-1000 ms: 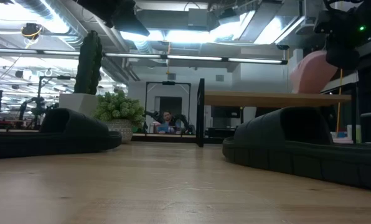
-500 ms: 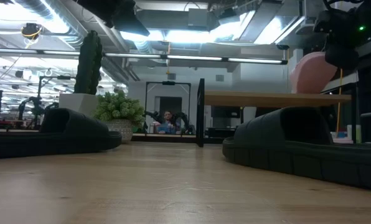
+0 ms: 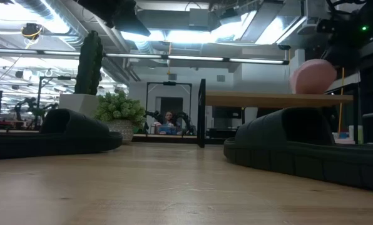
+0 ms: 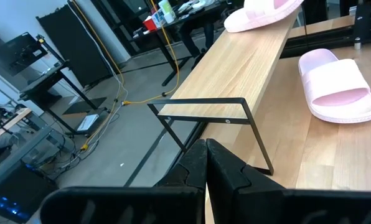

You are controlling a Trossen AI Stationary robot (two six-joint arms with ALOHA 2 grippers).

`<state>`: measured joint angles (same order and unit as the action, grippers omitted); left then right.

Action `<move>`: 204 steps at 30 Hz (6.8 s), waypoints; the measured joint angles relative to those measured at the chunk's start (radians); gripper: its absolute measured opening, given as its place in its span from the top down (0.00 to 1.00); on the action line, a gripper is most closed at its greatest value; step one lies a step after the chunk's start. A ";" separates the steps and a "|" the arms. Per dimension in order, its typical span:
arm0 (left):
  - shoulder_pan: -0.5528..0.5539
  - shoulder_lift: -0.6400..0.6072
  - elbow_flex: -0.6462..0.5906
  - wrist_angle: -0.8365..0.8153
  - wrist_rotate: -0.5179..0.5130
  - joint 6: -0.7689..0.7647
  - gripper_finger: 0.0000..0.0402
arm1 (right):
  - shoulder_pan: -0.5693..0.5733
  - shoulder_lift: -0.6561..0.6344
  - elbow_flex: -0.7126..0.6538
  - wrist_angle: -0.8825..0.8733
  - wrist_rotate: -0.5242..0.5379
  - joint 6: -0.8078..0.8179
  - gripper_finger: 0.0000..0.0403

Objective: Pick and place slides into the shelf
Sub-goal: Put the left pink slides on the shelf

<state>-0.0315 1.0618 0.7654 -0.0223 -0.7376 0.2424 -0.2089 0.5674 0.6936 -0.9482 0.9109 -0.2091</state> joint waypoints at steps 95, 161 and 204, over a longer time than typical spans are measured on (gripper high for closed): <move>0.000 0.000 0.000 0.000 0.053 -0.007 1.00 | -0.023 0.013 0.126 -0.140 -0.600 0.296 0.97; 0.000 0.000 0.000 -0.009 0.052 -0.005 1.00 | -0.023 0.013 0.039 -0.305 -0.479 0.573 1.00; 0.000 0.000 0.000 -0.031 0.053 -0.002 1.00 | -0.159 0.326 0.213 0.155 -0.590 0.198 1.00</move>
<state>-0.0314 1.0618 0.7654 -0.0536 -0.6849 0.2399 -0.3680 0.8937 0.9068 -0.7928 0.3208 -0.0107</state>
